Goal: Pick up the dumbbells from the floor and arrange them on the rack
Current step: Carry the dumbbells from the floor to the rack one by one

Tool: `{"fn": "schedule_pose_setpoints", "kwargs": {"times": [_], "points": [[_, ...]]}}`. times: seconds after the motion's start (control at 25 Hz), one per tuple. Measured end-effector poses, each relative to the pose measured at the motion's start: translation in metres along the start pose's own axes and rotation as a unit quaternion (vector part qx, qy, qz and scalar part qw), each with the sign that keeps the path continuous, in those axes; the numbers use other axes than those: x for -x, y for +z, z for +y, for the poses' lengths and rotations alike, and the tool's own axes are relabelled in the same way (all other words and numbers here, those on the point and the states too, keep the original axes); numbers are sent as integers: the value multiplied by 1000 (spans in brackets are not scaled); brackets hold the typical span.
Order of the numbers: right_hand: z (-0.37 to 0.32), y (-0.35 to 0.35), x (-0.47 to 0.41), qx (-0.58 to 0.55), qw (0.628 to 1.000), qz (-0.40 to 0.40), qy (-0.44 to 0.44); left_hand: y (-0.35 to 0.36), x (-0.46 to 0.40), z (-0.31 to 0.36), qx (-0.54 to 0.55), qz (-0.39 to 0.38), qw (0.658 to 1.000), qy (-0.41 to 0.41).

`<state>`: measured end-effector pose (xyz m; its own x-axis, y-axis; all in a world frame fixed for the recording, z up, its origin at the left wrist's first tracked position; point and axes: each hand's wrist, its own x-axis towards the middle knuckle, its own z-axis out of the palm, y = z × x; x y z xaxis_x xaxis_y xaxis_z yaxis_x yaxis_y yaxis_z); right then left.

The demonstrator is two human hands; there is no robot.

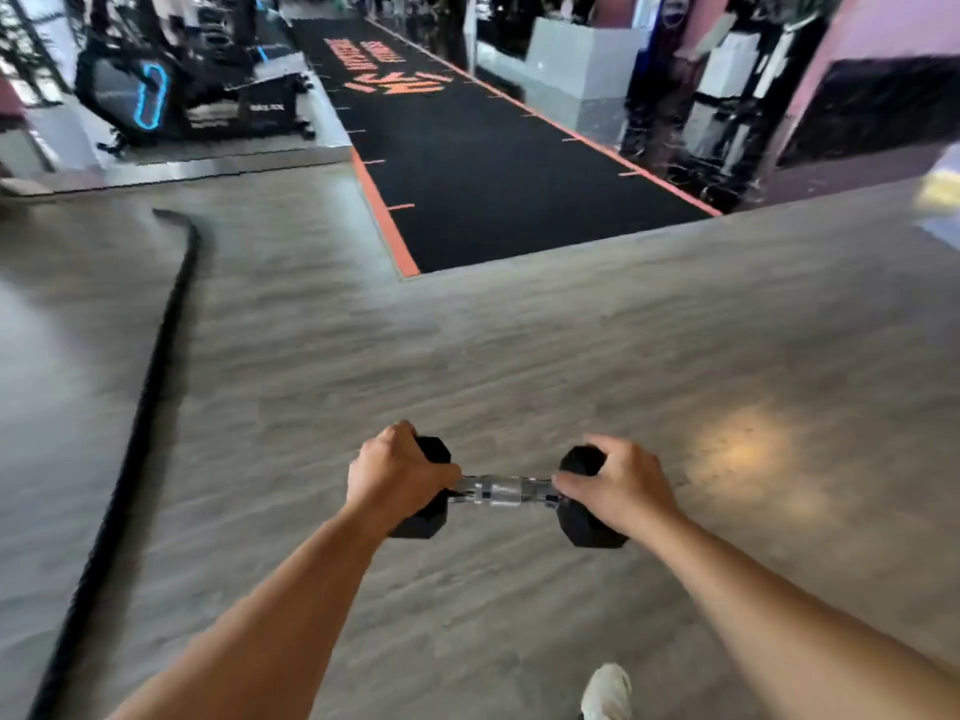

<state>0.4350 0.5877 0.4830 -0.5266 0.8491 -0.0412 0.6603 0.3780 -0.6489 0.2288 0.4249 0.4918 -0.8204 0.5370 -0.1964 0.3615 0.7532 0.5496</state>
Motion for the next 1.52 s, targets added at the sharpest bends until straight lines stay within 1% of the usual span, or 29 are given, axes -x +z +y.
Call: {"fn": "schedule_pose_setpoints", "kwargs": {"times": [0.12,0.24,0.36,0.48,0.56,0.68,0.84,0.92,0.96,1.04,1.16,1.32,1.44,1.52], "points": [[40,-62,60,-14,992,85,97,21,31,62,-22,-52,992,114],[77,-118,129,-12,977,141,157,50,78,121,-37,-106,968,223],[118,-170,224,-21,948,223,226,85,152,180,-50,-174,929,324],[161,-215,333,-32,903,305,300,123,251,230,-45,-235,879,413],[184,-234,402,-38,878,343,333,146,319,248,-37,-269,849,454],[223,-260,534,-50,833,388,390,187,448,259,-35,-320,804,500],[262,-275,707,-45,753,429,497,236,625,255,-69,-384,744,543],[276,-279,771,-52,717,448,531,256,692,252,-72,-413,721,552],[282,-281,806,-61,698,456,549,268,729,251,-76,-426,704,564],[294,-286,871,-82,653,476,583,292,802,249,-89,-449,658,598],[323,-294,956,-97,583,510,625,333,910,253,-97,-497,594,625],[363,-314,1048,-106,502,538,669,391,1042,262,-101,-526,512,671],[396,-341,1122,-111,428,565,697,431,1160,275,-137,-548,441,698],[408,-356,1169,-110,382,582,709,443,1234,279,-146,-565,396,708]]}}
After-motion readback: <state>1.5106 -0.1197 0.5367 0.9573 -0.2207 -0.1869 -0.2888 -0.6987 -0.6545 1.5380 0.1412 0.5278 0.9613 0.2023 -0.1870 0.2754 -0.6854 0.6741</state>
